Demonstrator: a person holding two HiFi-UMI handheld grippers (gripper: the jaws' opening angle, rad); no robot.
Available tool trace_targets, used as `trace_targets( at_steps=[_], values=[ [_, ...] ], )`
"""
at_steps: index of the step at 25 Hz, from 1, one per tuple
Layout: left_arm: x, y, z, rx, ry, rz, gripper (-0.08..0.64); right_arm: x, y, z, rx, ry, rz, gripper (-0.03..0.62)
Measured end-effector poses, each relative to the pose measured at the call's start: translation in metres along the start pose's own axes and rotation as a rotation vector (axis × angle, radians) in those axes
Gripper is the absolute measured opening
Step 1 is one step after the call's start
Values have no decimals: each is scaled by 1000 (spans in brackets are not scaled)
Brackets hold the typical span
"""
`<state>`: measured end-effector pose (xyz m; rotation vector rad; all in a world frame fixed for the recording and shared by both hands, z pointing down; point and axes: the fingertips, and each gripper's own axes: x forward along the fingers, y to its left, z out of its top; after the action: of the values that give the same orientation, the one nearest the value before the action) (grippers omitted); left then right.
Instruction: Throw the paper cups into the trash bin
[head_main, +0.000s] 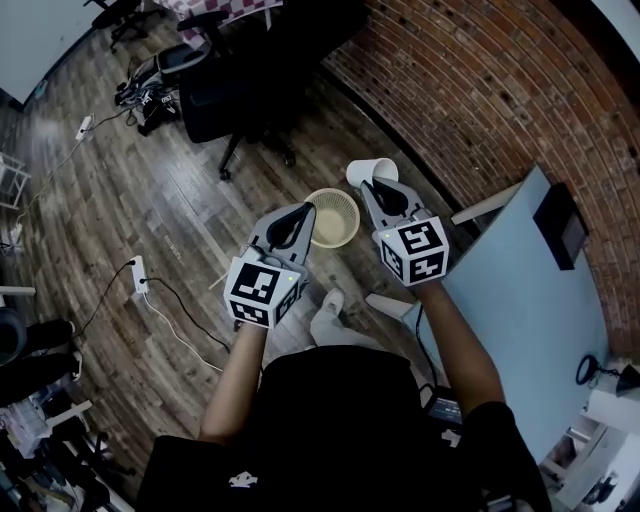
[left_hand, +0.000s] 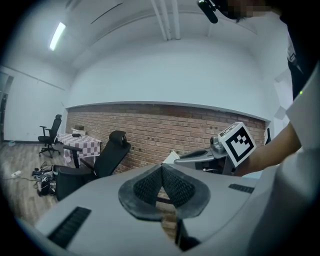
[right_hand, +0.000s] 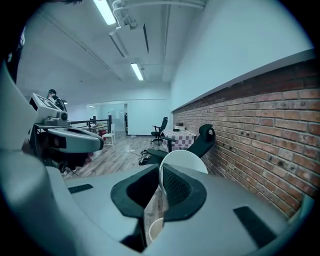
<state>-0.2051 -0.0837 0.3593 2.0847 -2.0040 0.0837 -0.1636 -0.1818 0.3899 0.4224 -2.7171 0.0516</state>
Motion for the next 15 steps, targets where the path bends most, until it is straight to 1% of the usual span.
trace_targets(
  at_steps=[8,15],
  values=[
    [45,5,8,8,10,-18,0,13,-41,-2,41,-7,-13,28],
    [62,18,7,26,33,-20,0,24,-54,-8,74,-5,-27,28]
  ],
)
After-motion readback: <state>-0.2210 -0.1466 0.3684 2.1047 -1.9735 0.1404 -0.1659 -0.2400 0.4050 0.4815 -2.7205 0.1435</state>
